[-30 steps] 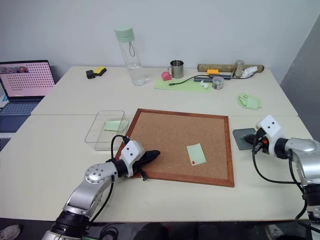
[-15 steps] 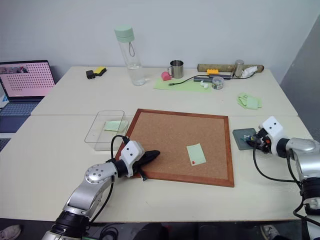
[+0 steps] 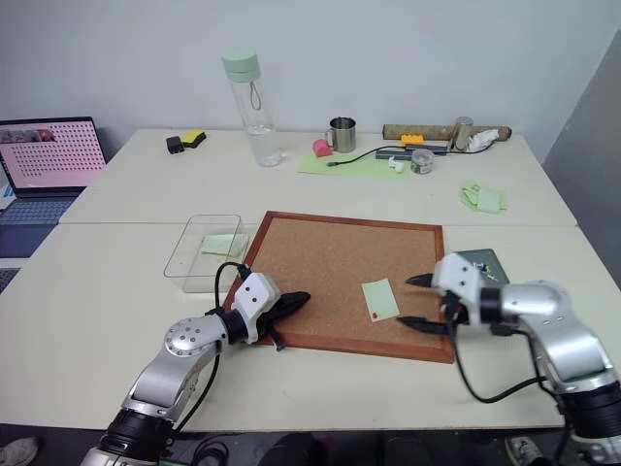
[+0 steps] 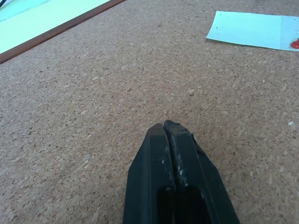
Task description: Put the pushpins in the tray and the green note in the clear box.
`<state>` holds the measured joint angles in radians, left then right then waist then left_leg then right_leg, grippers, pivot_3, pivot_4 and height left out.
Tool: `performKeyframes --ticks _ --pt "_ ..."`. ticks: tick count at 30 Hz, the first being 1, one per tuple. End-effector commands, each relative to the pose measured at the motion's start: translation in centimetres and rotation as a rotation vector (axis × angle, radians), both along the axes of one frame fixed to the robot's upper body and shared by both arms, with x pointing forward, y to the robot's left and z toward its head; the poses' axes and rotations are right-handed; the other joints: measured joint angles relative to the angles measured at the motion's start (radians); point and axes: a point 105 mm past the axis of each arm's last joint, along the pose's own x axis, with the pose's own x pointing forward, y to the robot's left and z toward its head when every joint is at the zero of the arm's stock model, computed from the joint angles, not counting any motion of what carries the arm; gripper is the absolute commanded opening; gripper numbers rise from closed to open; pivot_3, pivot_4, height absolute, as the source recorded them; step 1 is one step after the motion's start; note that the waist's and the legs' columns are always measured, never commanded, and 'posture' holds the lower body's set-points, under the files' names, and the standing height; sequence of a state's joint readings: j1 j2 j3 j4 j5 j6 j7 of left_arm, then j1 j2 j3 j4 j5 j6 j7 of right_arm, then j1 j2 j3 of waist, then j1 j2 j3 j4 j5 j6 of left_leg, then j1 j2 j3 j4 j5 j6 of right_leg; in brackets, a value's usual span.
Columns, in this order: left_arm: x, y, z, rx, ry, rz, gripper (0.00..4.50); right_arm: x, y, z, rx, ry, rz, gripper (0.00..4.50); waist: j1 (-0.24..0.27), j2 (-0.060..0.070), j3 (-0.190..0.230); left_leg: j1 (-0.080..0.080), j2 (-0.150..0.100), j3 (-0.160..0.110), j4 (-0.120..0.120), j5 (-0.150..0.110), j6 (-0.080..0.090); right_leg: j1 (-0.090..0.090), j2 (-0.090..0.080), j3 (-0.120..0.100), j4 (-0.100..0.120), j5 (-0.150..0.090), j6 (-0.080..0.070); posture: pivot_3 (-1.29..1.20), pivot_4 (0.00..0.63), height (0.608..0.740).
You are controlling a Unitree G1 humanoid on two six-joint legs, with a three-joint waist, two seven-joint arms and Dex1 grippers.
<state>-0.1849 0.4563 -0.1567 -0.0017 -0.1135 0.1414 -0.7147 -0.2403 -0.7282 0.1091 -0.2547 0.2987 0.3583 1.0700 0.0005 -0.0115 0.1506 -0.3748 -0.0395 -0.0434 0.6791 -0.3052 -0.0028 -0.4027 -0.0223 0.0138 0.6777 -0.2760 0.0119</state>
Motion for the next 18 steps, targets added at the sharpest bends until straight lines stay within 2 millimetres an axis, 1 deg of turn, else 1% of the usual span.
performKeyframes --ticks 1,4,9,11,12,14,17,18 --pt "-0.5 0.6 -2.2 0.049 0.079 0.014 0.0 0.0 1.5 -0.7 0.003 -0.025 0.02 3.75 0.0 0.0 0.0 0.0 0.0 0.0 0.0 0.0 0.0 0.0 0.0 0.0 0.0 0.0 0.0 0.0 0.15 0.74" --pt "-0.5 0.6 -2.1 0.05 0.078 0.012 0.0 1.1 2.1 -1.6 0.031 -0.014 -0.008 3.75 0.0 0.0 0.0 0.0 0.0 0.0 0.0 0.0 0.0 0.0 0.0 0.0 0.0 0.0 0.0 0.0 0.15 0.74" --pt "-0.6 0.7 -2.1 0.052 0.08 0.016 0.0 2.0 2.1 -2.3 0.054 0.0 -0.031 3.75 -0.001 0.0 0.0 0.0 0.0 0.0 0.0 0.0 0.0 0.0 0.0 0.0 0.0 0.0 0.0 0.0 0.15 0.74" --pt "-0.6 0.8 -2.1 0.053 0.08 0.017 0.0 2.3 2.2 -2.4 0.075 0.009 -0.046 3.38 -0.001 0.0 0.0 0.0 0.0 0.0 0.0 0.0 0.0 0.0 0.0 0.0 0.0 0.0 0.0 0.0 0.15 0.74" --pt "-0.6 0.8 -2.1 0.053 0.08 0.018 0.0 2.4 2.2 -2.5 0.081 0.013 -0.049 3.31 -0.001 0.0 0.0 0.0 0.0 0.0 0.0 0.0 0.0 0.0 0.0 0.0 0.0 0.0 0.0 0.0 0.15 0.74" --pt "-0.7 0.8 -2.2 0.052 0.081 0.021 0.0 2.3 2.3 -2.8 0.089 0.024 -0.044 2.79 -0.001 0.0 0.0 0.0 0.0 0.0 0.0 0.0 0.0 0.0 0.0 0.0 0.0 0.0 0.0 0.0 0.15 0.74" --pt "-0.7 0.8 -2.2 0.051 0.082 0.023 0.0 2.0 2.5 -3.2 0.084 0.034 -0.033 2.29 -0.001 0.0 0.0 0.0 0.0 0.0 0.0 0.0 0.0 0.0 0.0 0.0 0.0 0.0 0.0 0.0 0.15 0.74" --pt "-0.8 0.8 -2.2 0.051 0.083 0.024 0.0 2.0 2.5 -3.3 0.083 0.036 -0.032 2.05 -0.001 0.0 0.0 0.0 0.0 0.0 0.0 0.0 0.0 0.0 0.0 0.0 0.0 0.0 0.0 0.0 0.15 0.74"
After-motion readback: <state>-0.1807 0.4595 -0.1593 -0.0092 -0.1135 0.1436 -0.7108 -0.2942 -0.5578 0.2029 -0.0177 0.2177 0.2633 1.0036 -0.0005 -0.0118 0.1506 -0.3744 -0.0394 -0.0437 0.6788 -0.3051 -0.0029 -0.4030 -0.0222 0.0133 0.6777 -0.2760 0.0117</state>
